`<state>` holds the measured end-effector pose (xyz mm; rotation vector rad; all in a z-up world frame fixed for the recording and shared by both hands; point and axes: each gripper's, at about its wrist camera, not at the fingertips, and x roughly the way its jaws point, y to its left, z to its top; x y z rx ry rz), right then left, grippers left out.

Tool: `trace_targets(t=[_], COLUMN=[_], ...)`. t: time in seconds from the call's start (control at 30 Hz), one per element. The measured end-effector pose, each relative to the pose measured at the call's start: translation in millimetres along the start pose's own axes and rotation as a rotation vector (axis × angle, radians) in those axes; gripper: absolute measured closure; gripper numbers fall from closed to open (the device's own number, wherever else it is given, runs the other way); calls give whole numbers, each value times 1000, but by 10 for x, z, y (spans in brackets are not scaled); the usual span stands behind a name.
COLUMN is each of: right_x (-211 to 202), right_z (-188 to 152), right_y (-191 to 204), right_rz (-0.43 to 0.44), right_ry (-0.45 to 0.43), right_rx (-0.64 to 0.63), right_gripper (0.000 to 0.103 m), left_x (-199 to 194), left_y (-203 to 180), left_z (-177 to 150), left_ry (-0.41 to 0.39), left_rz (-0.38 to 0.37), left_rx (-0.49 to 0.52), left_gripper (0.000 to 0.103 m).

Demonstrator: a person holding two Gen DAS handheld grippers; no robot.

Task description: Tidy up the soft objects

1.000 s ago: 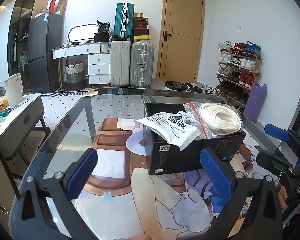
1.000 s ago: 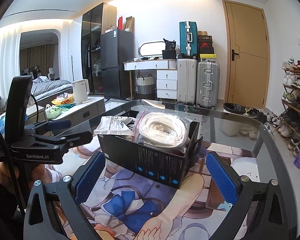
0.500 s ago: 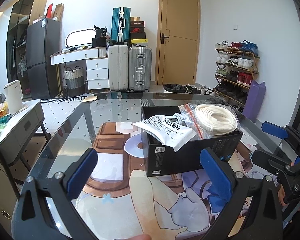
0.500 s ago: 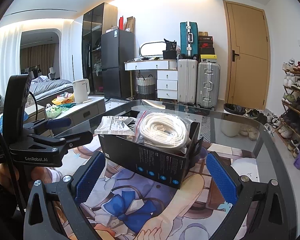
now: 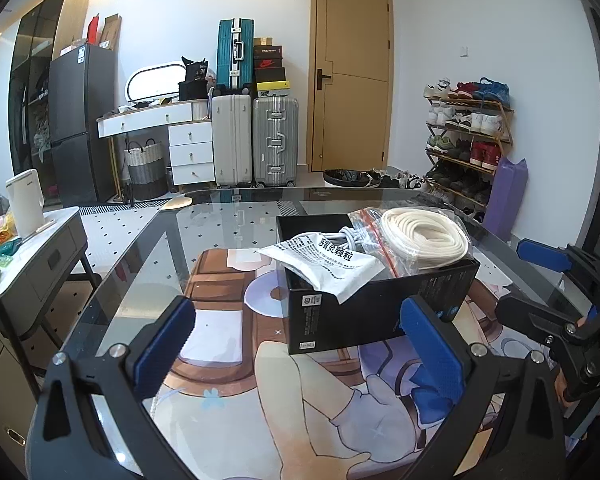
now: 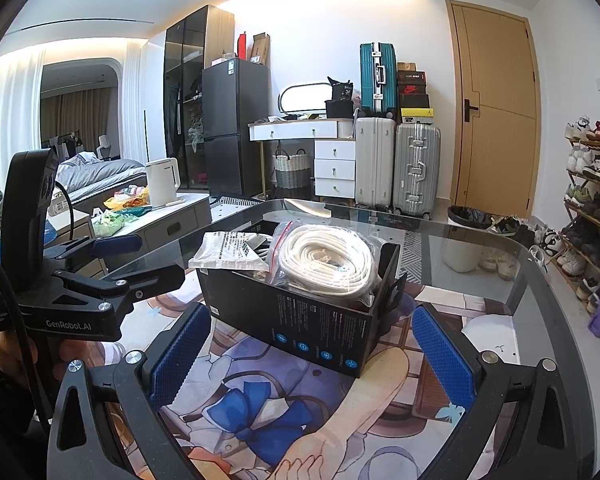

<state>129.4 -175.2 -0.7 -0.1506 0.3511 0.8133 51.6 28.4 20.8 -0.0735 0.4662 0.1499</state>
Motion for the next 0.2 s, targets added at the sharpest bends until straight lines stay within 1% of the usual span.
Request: trace_targets(t=[0.13, 0.2], right_x=[6, 3], right_z=[5, 6], right_y=[-4, 5], right_rz=[2, 1], right_ry=[-1, -3], right_rx=[1, 1], right_gripper=[1, 1], left_x=[-1, -11], left_y=[-22, -28], left_z=[-2, 0], left_ry=[2, -1], left_rz=[-14, -9], left_rx=[7, 8], left_gripper=[0, 0])
